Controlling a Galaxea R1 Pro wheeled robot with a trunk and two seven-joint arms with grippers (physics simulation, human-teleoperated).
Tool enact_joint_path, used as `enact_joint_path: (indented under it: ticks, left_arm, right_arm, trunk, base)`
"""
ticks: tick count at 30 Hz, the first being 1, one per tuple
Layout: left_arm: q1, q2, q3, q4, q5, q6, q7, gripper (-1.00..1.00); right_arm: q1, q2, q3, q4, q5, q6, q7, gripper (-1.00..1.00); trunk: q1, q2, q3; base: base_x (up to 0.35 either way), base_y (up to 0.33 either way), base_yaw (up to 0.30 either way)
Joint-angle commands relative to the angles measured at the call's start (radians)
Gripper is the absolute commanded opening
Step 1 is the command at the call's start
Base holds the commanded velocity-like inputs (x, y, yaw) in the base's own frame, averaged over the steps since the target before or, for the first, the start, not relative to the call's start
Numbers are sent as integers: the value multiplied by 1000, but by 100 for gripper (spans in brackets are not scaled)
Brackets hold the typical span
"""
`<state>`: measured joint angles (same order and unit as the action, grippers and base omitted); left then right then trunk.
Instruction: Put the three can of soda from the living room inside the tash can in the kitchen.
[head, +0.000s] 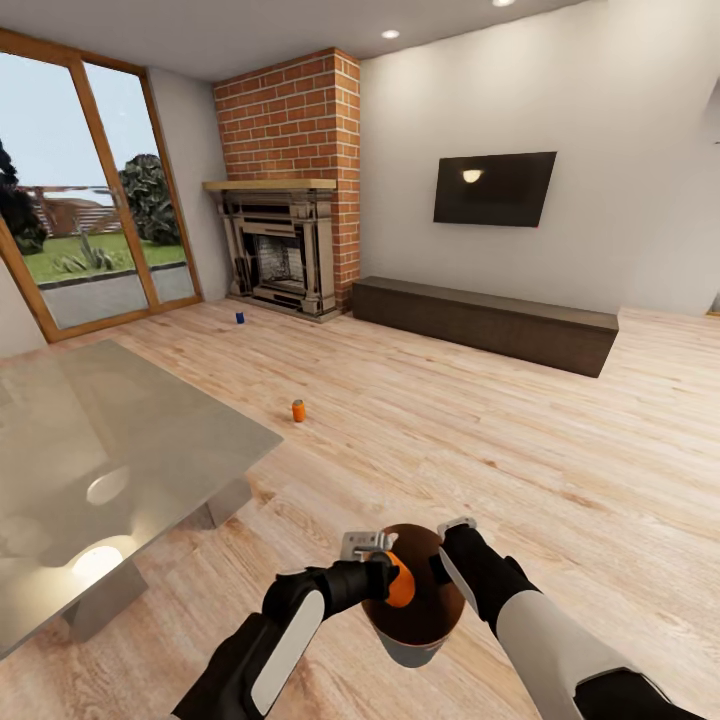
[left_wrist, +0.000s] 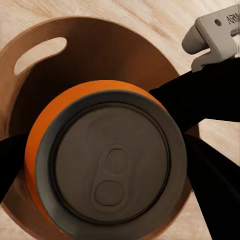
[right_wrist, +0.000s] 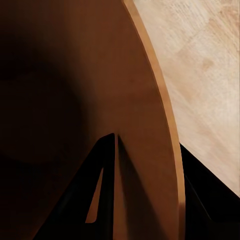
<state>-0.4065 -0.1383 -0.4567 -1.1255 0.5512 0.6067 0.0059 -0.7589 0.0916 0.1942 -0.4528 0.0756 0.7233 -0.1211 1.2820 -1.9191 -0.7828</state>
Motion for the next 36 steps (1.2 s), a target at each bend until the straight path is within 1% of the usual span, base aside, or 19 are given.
enact_joint_path:
  ticks: [1,5,13,24,28,31,32,36]
  left_arm:
    - [0,-1,-1,1,-1,-1,0,-100]
    - [0,-4,-3,18,0,-8,0,-100]
    - [-7,-12,-5,61,0,-39,1,-100]
    - [-15,-15,-8,81,-1,-48,3,-100]
    - [-17,-18,-11,100,-1,-80,15,-100]
    - [-19,-19,-23,108,-1,-92,27,-100]
    - [-19,-19,-29,109,-1,-94,29,100]
    - [-20,-19,-36,111,2,-99,30,100]
  right_arm:
    - [0,1,-1,-1,-5,-1,4,-100]
    - [0,6,1,-4,-5,1,5,-100]
    - [0,11,3,-14,-5,30,5,-100]
    - [0,25,4,-15,-5,34,5,-100]
    - [0,26,4,-15,-5,34,5,-100]
    - [0,26,4,-15,-5,35,5,-100]
    - [0,26,4,-15,-5,35,5,-100]
    - [0,25,4,-15,-5,36,5,-100]
  trunk:
    - [0,0,0]
    - [0,0,0]
    - [0,0,0]
    - [0,0,0]
    - [0,0,0]
    - [0,0,0]
    - [0,0,0]
    - [0,0,0]
  base:
    - [0,0,0]
    - [0,0,0]
    - [0,0,0]
    - [0,0,0]
    - [0,0,0]
    - [0,0,0]
    - [0,0,0]
    - [0,0,0]
